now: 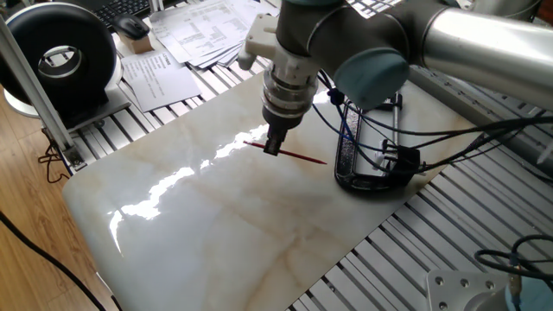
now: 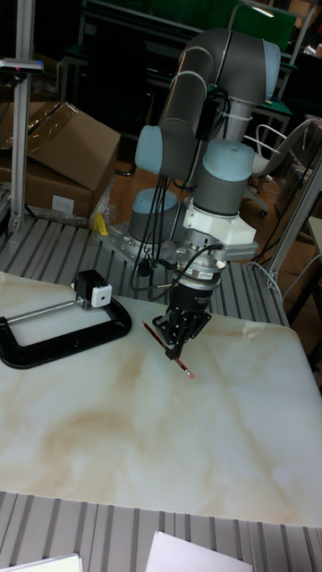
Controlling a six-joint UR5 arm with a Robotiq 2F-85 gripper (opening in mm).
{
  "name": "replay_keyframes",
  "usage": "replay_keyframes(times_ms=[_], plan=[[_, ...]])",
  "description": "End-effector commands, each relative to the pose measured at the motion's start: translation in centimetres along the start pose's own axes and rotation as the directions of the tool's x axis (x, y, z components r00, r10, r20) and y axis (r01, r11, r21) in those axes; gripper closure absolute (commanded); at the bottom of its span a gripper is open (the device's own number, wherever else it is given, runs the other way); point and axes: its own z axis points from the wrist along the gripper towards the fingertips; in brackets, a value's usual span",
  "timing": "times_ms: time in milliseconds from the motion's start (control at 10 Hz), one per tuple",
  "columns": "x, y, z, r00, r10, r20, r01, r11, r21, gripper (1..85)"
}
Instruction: Insert the pencil into the pencil sharpener
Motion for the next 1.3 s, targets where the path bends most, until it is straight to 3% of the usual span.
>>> replay_keyframes(times_ms=[0, 200, 400, 600, 900, 1200], plan=[[1.2, 0.8, -0.4, 0.999, -0.019, -0.04, 0.018, 1.0, -0.019, 84.0], [4.3, -0.3, -1.0, 0.995, -0.072, -0.068, 0.071, 0.997, -0.014, 84.0], [5.9, -0.8, -1.3, 0.992, -0.112, -0.055, 0.11, 0.994, -0.027, 84.0], [5.5, -0.7, -1.3, 0.991, -0.125, -0.037, 0.124, 0.992, -0.03, 84.0], [5.5, -1.2, -1.2, 0.987, -0.152, -0.058, 0.151, 0.988, -0.009, 84.0], [6.5, -2.6, -1.6, 0.976, -0.205, -0.069, 0.206, 0.978, 0.018, 84.0]])
